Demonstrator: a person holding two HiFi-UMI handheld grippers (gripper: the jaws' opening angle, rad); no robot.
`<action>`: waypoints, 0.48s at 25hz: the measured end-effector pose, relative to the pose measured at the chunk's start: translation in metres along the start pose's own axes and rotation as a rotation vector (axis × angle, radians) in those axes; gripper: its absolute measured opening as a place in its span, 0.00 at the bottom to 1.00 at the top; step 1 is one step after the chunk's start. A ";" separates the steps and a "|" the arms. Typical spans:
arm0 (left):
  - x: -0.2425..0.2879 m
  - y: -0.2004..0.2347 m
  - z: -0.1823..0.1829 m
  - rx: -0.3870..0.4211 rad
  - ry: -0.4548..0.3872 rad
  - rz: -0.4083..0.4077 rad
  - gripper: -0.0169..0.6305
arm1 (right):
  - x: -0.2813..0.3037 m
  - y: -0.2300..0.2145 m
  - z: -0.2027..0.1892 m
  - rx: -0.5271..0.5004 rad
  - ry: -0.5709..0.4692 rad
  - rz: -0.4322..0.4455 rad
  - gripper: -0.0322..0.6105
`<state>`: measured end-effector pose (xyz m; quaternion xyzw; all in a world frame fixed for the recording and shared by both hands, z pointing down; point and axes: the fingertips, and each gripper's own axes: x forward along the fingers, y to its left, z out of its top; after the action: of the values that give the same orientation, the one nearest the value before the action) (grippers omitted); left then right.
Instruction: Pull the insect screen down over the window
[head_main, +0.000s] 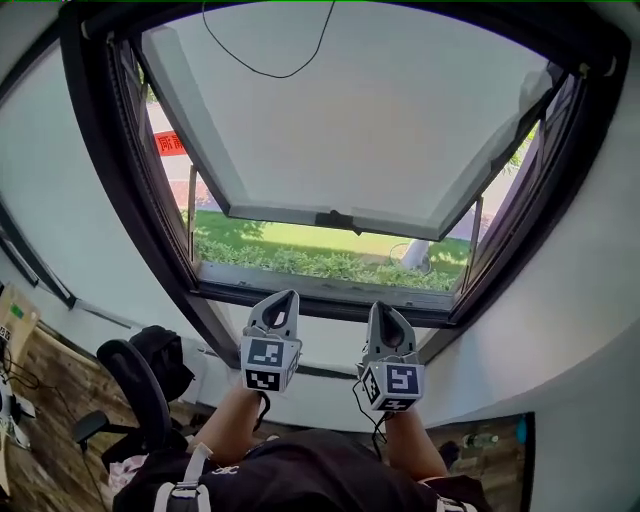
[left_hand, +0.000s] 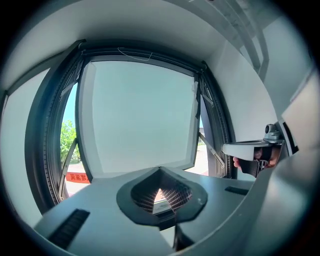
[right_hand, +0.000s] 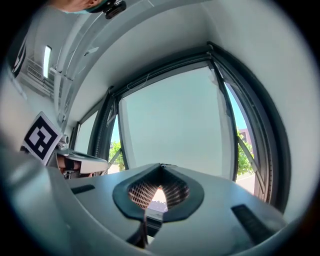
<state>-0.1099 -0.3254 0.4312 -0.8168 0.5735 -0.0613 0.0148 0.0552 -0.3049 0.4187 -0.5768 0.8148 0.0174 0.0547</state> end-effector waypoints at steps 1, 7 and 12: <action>0.003 0.001 0.000 0.005 -0.003 0.001 0.05 | 0.000 -0.002 0.000 -0.008 0.001 -0.009 0.06; 0.014 0.002 0.005 0.150 0.003 -0.009 0.05 | 0.004 -0.010 0.001 -0.069 0.018 -0.013 0.05; 0.022 0.008 0.013 0.475 0.022 0.007 0.05 | 0.012 -0.022 0.010 -0.271 0.056 -0.035 0.05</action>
<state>-0.1082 -0.3496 0.4199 -0.7877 0.5458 -0.2034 0.2006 0.0726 -0.3222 0.4081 -0.5935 0.7959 0.1102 -0.0464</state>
